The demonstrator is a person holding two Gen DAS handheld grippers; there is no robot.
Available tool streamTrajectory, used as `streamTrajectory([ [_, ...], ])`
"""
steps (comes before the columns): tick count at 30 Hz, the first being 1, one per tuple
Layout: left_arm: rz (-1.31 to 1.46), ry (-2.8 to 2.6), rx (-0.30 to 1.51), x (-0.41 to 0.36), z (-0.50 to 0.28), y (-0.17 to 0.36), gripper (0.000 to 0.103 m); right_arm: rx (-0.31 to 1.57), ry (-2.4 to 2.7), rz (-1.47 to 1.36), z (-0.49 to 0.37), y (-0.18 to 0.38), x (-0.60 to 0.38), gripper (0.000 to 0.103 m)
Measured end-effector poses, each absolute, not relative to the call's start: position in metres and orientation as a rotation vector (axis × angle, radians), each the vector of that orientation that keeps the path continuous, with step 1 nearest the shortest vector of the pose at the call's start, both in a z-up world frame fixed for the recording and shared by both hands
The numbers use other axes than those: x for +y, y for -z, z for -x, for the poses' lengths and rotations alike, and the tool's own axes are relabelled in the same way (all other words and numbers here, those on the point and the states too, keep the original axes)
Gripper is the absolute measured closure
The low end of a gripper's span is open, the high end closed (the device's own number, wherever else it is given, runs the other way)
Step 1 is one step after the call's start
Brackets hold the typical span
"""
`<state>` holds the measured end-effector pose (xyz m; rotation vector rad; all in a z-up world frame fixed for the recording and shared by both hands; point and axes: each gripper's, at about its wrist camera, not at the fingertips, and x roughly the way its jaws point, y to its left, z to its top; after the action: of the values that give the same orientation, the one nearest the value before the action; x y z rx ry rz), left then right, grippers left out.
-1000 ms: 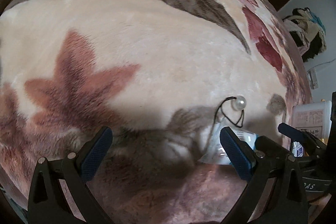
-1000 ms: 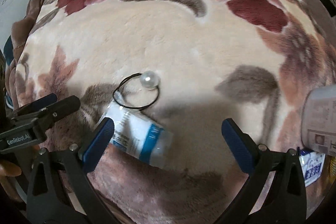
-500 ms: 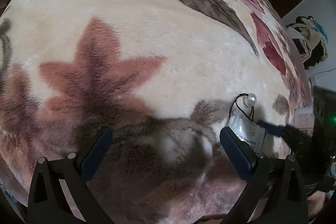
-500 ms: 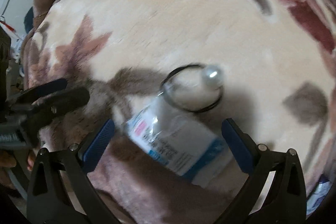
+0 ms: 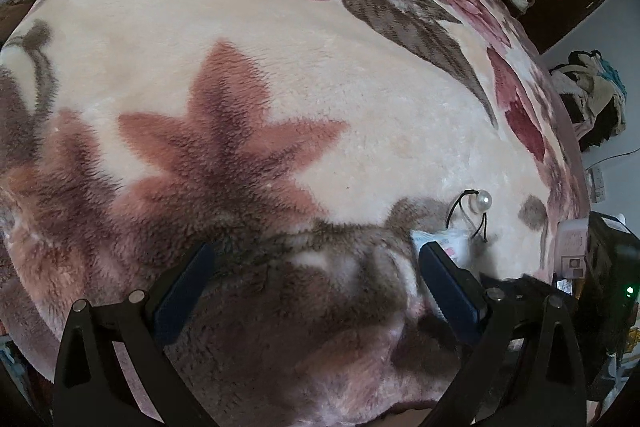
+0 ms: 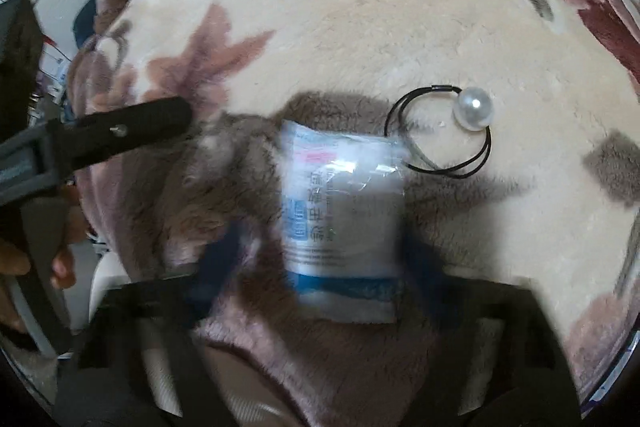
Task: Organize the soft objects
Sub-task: 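Move the left tool to the white gauze sachet while the right tool approaches the pearl hair tie, then grasp the gauze sachet with the left tool while the right tool grasps the pearl hair tie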
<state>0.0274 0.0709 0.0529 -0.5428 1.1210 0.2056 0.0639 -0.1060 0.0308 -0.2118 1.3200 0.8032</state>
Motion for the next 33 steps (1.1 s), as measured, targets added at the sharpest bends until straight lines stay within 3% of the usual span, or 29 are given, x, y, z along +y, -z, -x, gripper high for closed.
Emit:
streamTrajectory([
  [2, 0.544, -0.212, 1.120, 0.074, -0.025, -0.052, 0.001, 1.328, -0.814, 0.203, -0.064, -0.029, -0.101, 0.058],
  [9, 0.569, -0.261, 1.078, 0.094, -0.015, -0.059, 0.001, 1.235, -0.861, 0.150, -0.081, -0.048, -0.055, 0.055],
  [10, 0.570, -0.268, 1.076, 0.098, -0.014, -0.060, 0.001, 1.232, -0.858, 0.159, -0.083, -0.049, -0.048, 0.050],
  [11, 0.573, -0.273, 1.073, 0.101, -0.013, -0.061, 0.001, 1.236, -0.851, 0.175, -0.083, -0.050, -0.047, 0.034],
  [12, 0.580, -0.279, 1.067, 0.104, -0.011, -0.062, 0.001, 1.230, -0.842, 0.187, -0.081, -0.051, -0.048, 0.029],
  [20, 0.581, -0.255, 1.078, 0.094, -0.019, -0.057, 0.001, 1.124, -0.779, 0.095, -0.087, -0.075, -0.112, 0.027],
  [23, 0.571, -0.236, 1.090, 0.083, -0.024, -0.053, 0.001, 1.103, -0.685, 0.062, -0.102, -0.076, -0.137, 0.030],
  [26, 0.560, -0.224, 1.099, 0.077, -0.027, -0.052, 0.001, 1.115, -0.631, 0.087, -0.119, -0.071, -0.141, 0.056],
  [33, 0.571, -0.238, 1.112, 0.082, -0.030, -0.049, 0.001, 1.175, -0.571, 0.200, -0.132, -0.040, -0.135, 0.058],
])
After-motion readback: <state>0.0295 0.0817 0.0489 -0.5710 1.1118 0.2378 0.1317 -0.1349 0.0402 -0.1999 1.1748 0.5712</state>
